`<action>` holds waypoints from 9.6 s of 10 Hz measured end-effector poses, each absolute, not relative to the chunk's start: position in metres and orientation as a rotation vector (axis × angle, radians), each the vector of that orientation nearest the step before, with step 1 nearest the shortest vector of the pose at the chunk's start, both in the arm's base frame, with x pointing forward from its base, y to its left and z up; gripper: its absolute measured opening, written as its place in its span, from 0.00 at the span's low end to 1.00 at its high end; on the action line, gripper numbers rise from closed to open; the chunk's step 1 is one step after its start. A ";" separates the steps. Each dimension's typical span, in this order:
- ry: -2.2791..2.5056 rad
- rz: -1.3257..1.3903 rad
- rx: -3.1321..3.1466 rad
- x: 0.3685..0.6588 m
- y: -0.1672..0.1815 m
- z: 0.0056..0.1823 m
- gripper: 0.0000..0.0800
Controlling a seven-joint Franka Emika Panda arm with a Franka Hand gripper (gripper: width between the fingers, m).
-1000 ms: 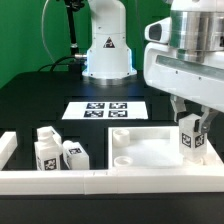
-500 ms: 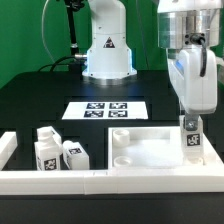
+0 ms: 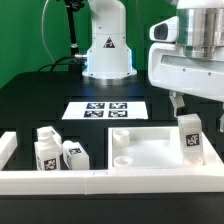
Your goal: Assemble one leg
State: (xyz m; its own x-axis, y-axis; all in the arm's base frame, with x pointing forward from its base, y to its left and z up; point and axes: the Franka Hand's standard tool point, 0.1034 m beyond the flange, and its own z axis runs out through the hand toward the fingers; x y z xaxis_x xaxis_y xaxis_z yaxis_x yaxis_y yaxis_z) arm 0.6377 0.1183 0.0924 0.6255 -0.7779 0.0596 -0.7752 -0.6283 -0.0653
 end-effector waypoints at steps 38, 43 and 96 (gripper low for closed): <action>1.150 -0.096 -2.808 0.642 0.108 0.083 0.53; 1.969 -0.044 -2.306 0.639 0.108 0.082 0.36; 2.179 -0.035 -2.108 0.639 0.107 0.075 0.36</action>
Offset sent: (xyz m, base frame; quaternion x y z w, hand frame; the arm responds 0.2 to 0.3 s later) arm 0.0000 0.0000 0.0000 0.0000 0.0000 -0.1938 0.9810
